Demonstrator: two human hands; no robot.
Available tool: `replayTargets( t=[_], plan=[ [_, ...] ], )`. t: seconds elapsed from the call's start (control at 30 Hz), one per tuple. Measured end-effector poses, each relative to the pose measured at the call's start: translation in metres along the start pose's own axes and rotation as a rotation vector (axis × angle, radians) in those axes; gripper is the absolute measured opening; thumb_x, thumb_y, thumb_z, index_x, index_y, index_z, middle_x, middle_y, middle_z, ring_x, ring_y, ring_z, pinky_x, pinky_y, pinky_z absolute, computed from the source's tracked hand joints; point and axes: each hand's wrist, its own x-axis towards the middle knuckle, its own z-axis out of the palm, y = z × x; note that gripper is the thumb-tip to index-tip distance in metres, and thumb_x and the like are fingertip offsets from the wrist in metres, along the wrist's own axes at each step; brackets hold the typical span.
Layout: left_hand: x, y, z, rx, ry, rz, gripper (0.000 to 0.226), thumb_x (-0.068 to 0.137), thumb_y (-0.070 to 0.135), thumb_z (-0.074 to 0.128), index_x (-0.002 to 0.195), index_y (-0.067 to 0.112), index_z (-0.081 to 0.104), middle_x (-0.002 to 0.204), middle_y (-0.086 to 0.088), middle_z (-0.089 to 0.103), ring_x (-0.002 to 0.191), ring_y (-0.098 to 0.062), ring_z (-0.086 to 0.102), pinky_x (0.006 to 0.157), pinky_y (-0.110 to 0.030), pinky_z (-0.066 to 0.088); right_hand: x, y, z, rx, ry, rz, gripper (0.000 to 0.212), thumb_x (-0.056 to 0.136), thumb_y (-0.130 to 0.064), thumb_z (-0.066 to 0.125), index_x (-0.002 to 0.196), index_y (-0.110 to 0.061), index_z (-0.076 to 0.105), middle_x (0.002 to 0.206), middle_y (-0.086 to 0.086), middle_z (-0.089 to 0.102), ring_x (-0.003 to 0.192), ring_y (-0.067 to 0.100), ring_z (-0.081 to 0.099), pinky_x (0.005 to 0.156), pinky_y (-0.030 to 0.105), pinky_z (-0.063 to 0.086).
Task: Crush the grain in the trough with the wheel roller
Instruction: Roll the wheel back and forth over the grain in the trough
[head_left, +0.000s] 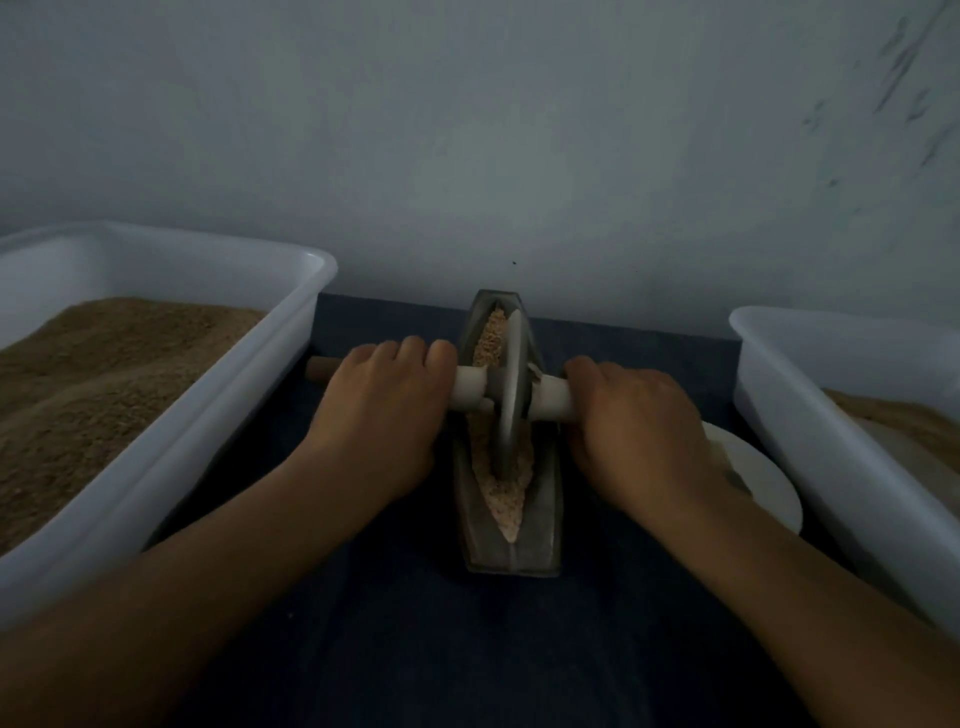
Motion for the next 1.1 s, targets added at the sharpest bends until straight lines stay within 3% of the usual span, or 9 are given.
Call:
replayTargets(
  t=[0.07,0.13,0.27,0.4,0.57,0.73,0.93,1.1],
  plan=[
    [0.015,-0.002,0.009,-0.032,-0.003,-0.005,0.060,0.076,0.036,0.076,0.124,0.024,0.042,0.119,0.000,0.054,0.106,-0.019,0.055,0.096,-0.037,0.043,0.011,0.004,0.012,-0.014,-0.011,0.017,0.020,0.076,-0.020,0.073,0.089,-0.014,0.059,0.073,0.003,0.061,0.060,0.024,0.055,0.056,0.030,0.025],
    [0.034,-0.006,0.016,-0.043,-0.013,-0.022,0.063,0.076,0.035,0.075,0.129,0.023,0.042,0.123,-0.002,0.054,0.111,-0.023,0.054,0.100,-0.040,0.040,0.023,0.008,0.020,-0.038,-0.015,0.034,0.023,0.073,-0.023,0.075,0.087,-0.016,0.058,0.073,0.003,0.061,0.060,0.025,0.056,0.055,0.030,0.019],
    [0.066,-0.018,0.025,-0.065,-0.057,-0.072,0.060,0.078,0.034,0.074,0.129,0.020,0.045,0.122,-0.007,0.058,0.111,-0.027,0.056,0.095,-0.042,0.043,0.054,0.014,0.031,-0.042,-0.041,0.060,0.019,0.077,-0.026,0.070,0.093,-0.019,0.061,0.083,0.001,0.066,0.070,0.022,0.060,0.048,0.029,0.008],
    [0.085,-0.024,0.033,-0.080,-0.088,-0.119,0.051,0.082,0.031,0.072,0.126,0.020,0.047,0.119,-0.008,0.059,0.106,-0.029,0.059,0.087,-0.043,0.045,0.082,0.020,0.036,0.010,-0.090,0.076,0.018,0.080,-0.029,0.069,0.097,-0.024,0.064,0.091,0.004,0.068,0.081,0.027,0.064,0.051,0.027,0.022],
    [0.084,-0.021,0.035,-0.040,-0.053,-0.142,0.033,0.087,0.028,0.066,0.116,0.021,0.052,0.109,-0.005,0.063,0.096,-0.026,0.062,0.077,-0.038,0.041,0.084,0.020,0.036,0.039,-0.131,0.090,0.018,0.080,-0.029,0.070,0.096,-0.026,0.064,0.092,0.003,0.067,0.081,0.025,0.063,0.047,0.025,0.013],
    [0.055,-0.004,0.022,0.104,0.025,-0.120,0.020,0.089,0.030,0.063,0.103,0.021,0.051,0.099,-0.001,0.063,0.087,-0.021,0.061,0.072,-0.036,0.036,0.047,0.014,0.028,0.048,-0.067,0.111,0.017,0.080,-0.035,0.068,0.091,-0.026,0.058,0.082,-0.003,0.064,0.074,0.023,0.061,0.051,0.031,0.016],
    [0.008,0.013,-0.005,0.102,0.051,-0.087,0.026,0.088,0.031,0.062,0.109,0.023,0.050,0.107,0.002,0.061,0.096,-0.018,0.058,0.085,-0.034,0.041,-0.004,0.003,-0.004,0.113,-0.026,0.037,0.019,0.078,-0.027,0.073,0.090,-0.020,0.060,0.076,-0.001,0.063,0.063,0.023,0.058,0.054,0.028,0.027],
    [-0.019,0.020,-0.028,0.125,0.106,-0.032,0.025,0.082,0.032,0.065,0.103,0.023,0.055,0.099,0.002,0.063,0.088,-0.018,0.058,0.078,-0.034,0.040,-0.028,-0.003,-0.024,0.124,-0.023,0.032,0.022,0.077,-0.024,0.074,0.085,-0.019,0.053,0.073,-0.001,0.058,0.059,0.019,0.052,0.050,0.026,0.017]
  ],
)
